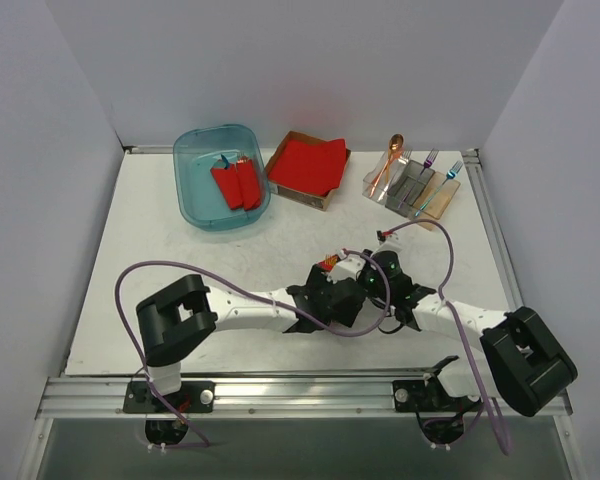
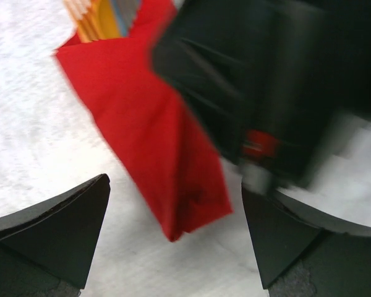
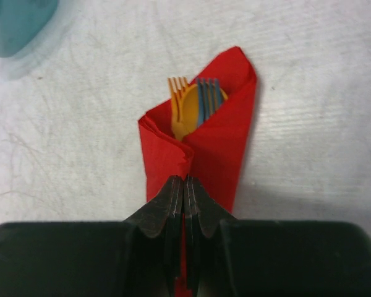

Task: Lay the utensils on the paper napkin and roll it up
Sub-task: Adjust the napkin at the center of the board.

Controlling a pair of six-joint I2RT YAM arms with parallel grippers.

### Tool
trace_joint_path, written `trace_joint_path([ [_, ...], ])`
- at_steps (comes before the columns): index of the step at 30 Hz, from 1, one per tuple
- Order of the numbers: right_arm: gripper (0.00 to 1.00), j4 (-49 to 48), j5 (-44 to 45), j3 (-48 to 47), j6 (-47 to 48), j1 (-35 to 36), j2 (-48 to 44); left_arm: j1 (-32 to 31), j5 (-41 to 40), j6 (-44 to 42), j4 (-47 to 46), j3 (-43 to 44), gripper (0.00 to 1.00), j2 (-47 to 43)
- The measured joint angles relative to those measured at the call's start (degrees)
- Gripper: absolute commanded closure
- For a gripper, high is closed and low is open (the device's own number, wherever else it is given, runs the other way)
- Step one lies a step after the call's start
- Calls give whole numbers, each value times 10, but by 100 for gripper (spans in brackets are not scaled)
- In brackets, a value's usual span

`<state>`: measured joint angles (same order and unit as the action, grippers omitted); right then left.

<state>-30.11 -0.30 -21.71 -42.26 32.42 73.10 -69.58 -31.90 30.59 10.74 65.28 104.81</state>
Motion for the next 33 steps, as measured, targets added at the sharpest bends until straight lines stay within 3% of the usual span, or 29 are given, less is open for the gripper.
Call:
trace_joint_path([
  [6, 100, -32, -12, -13, -3, 3, 1, -27, 9, 1, -18, 0, 3, 0],
  [33, 100, -33, -15, -13, -4, 3, 7, -26, -59, 50, 42, 28, 3, 30],
])
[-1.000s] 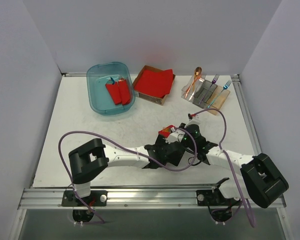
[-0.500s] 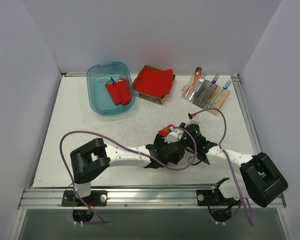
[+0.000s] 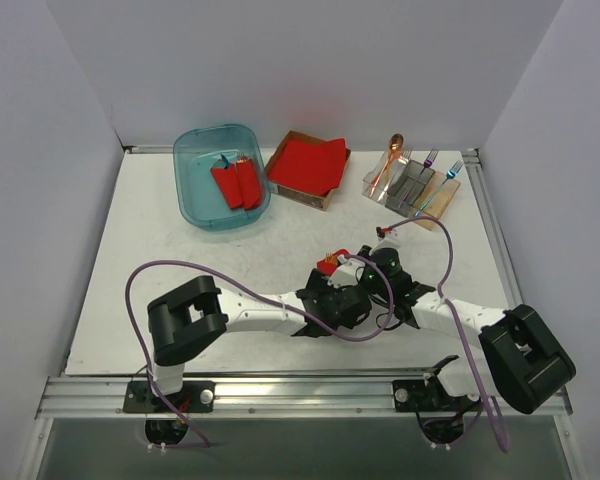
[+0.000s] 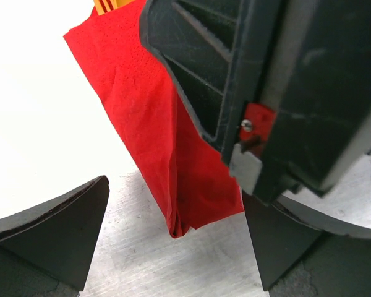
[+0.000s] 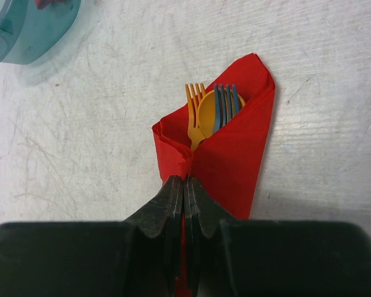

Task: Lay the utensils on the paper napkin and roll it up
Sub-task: Adjust the napkin at the center of the board.

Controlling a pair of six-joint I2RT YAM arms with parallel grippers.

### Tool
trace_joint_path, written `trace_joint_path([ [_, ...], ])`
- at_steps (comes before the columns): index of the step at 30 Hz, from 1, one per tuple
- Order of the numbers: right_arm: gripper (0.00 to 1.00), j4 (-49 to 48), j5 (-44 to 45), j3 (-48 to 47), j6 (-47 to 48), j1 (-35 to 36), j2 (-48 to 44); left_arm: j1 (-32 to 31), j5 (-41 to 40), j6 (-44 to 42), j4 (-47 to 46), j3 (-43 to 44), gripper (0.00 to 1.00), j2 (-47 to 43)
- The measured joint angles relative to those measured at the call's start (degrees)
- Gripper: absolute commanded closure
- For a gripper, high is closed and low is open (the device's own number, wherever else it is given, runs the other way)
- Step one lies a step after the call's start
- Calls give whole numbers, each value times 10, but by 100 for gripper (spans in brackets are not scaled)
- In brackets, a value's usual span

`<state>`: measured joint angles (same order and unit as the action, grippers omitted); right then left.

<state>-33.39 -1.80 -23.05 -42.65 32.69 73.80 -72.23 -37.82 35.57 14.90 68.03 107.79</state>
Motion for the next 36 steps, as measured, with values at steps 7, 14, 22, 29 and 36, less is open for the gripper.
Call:
trace_joint_path([
  [7, 100, 0, 0, 0, -4, 0, 0, 0, -10, 11, 1, 0, 3, 8],
  [14, 100, -1, 0, 0, -8, 0, 2, 0, -12, 16, -6, -8, 3, 8],
  [22, 100, -1, 1, 1, -10, 0, 3, 4, -16, 25, -26, -43, 3, 2],
  [29, 100, -2, 23, 2, -26, 16, 3, 11, -12, 23, -68, -96, 3, -29],
  [36, 100, 1, 103, 6, -75, 93, 0, 11, -7, 1, -100, -162, 3, -79],
])
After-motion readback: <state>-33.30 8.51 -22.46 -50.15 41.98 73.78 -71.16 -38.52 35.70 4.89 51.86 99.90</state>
